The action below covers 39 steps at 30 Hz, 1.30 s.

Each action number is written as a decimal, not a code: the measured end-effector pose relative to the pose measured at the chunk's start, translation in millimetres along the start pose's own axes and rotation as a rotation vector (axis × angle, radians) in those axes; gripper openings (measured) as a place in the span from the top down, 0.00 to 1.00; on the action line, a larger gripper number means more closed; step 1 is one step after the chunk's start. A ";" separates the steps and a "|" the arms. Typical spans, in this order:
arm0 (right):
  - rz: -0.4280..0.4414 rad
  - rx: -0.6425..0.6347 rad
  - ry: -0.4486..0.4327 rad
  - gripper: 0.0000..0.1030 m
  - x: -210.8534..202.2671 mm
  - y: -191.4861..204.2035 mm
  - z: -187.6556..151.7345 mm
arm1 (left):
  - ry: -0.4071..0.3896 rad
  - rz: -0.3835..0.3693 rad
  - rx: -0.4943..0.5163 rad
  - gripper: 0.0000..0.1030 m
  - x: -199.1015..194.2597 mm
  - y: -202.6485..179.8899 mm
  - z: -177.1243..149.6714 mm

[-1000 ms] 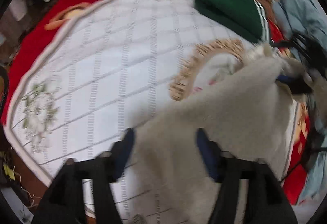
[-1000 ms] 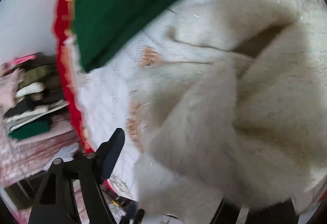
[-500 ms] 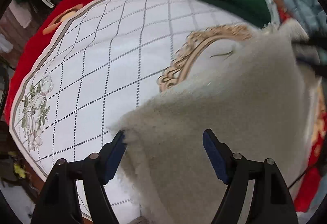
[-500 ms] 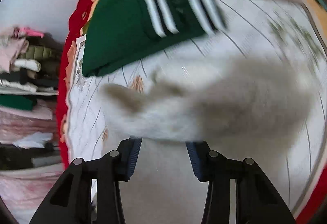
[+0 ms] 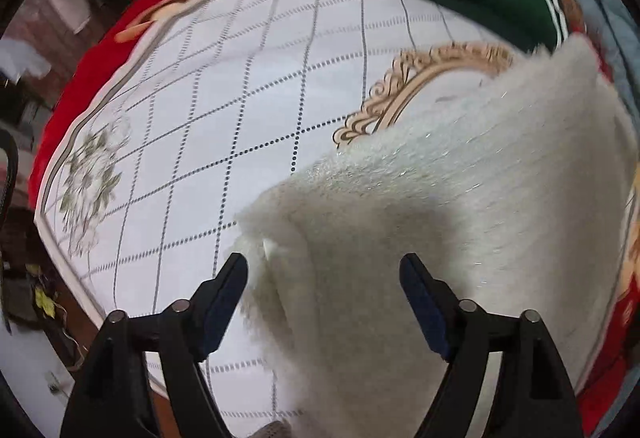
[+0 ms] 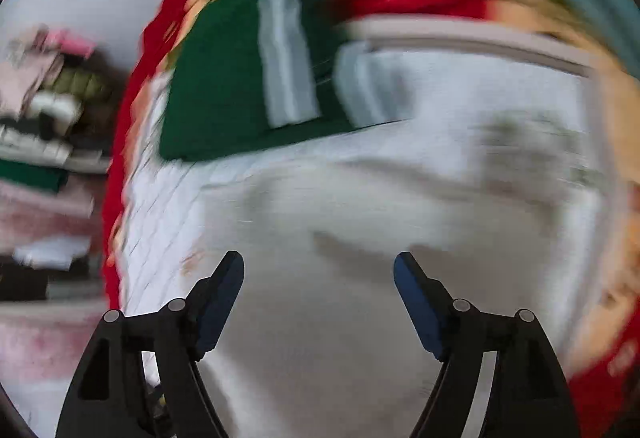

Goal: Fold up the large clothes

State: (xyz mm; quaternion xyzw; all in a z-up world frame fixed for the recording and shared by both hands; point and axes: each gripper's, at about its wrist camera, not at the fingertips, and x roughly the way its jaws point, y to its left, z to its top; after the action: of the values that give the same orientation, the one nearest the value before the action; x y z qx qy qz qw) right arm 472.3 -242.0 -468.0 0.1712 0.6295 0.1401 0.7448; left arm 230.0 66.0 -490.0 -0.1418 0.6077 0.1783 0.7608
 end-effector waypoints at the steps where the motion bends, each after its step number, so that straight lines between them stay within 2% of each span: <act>1: -0.018 0.036 -0.014 0.23 -7.4 -19.1 -2.2 | -0.001 -0.011 -0.016 0.13 -2.6 0.2 -2.1; 3: -0.006 0.170 -0.015 0.23 -6.7 -68.8 -13.8 | 0.000 -0.043 -0.071 0.10 -6.4 -1.2 -7.7; 5: 0.085 0.304 0.050 0.23 23.3 -109.2 -21.1 | 0.015 -0.050 -0.091 0.10 -0.1 -7.5 -13.2; 8: 0.233 0.373 0.113 0.26 72.9 -129.7 -25.2 | 0.044 -0.041 -0.094 0.10 5.8 -17.2 -17.6; 9: 0.306 0.392 0.084 0.41 82.6 -133.7 -26.0 | 0.043 -0.041 -0.095 0.10 4.3 -19.8 -18.3; 10: 0.332 0.412 0.060 0.59 87.4 -135.7 -27.6 | 0.040 -0.038 -0.095 0.10 1.4 -22.4 -18.4; 12: 0.365 0.457 0.008 0.75 82.4 -139.1 -38.3 | 0.030 -0.034 -0.091 0.10 -6.3 -28.7 -18.5; 14: 0.401 0.534 -0.030 0.81 67.4 -147.4 -59.2 | 0.023 -0.027 -0.085 0.10 -8.4 -32.6 -15.1; 15: 0.425 0.615 -0.048 0.83 51.5 -158.4 -79.3 | 0.019 -0.029 -0.078 0.10 -12.3 -36.1 -14.7; 17: 0.404 0.681 -0.053 0.83 21.4 -172.9 -112.4 | 0.016 -0.024 -0.060 0.10 -15.9 -41.2 -15.8; 19: 0.315 0.692 -0.010 0.83 -3.6 -186.9 -143.8 | 0.019 -0.017 -0.040 0.10 -17.1 -46.4 -18.7; 22: 0.044 0.538 0.107 0.76 -33.7 -189.0 -165.1 | 0.049 -0.011 -0.030 0.10 -14.6 -50.9 -26.1; 23: -0.084 0.440 0.129 0.76 -47.1 -184.7 -166.9 | 0.058 -0.006 -0.039 0.10 -14.1 -49.5 -30.4; 25: -0.206 0.302 0.114 0.72 -68.8 -173.3 -164.2 | 0.069 0.008 -0.060 0.10 -14.3 -44.9 -36.7; 26: -0.222 0.240 0.091 0.68 -80.5 -165.3 -161.1 | 0.072 0.017 -0.088 0.10 -14.5 -37.7 -40.5; 28: -0.199 0.143 0.071 0.39 -95.7 -145.1 -152.3 | 0.066 0.021 -0.145 0.10 -15.5 -23.3 -45.1; 29: -0.185 0.111 0.071 0.36 -98.7 -135.3 -147.3 | 0.056 0.015 -0.173 0.10 -14.1 -16.9 -44.0; 31: -0.164 0.046 0.099 0.35 -94.3 -108.3 -133.7 | 0.036 -0.010 -0.212 0.10 -11.0 -8.5 -38.5; 33: -0.085 0.019 0.128 0.35 -76.8 -84.0 -119.6 | 0.021 -0.079 -0.227 0.10 -0.5 -6.4 -18.4; 36: -0.027 0.009 0.157 0.35 -50.7 -54.6 -107.1 | 0.010 -0.126 -0.185 0.10 26.2 -17.1 15.6; 39: 0.000 -0.028 0.173 0.35 -24.2 -33.5 -100.8 | 0.039 -0.117 -0.130 0.12 60.9 -29.3 41.6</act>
State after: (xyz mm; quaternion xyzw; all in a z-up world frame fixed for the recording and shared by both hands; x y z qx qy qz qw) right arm 368.6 -274.5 -475.9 0.1479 0.6896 0.1634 0.6898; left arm 291.4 63.7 -540.2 -0.2298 0.6002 0.1697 0.7471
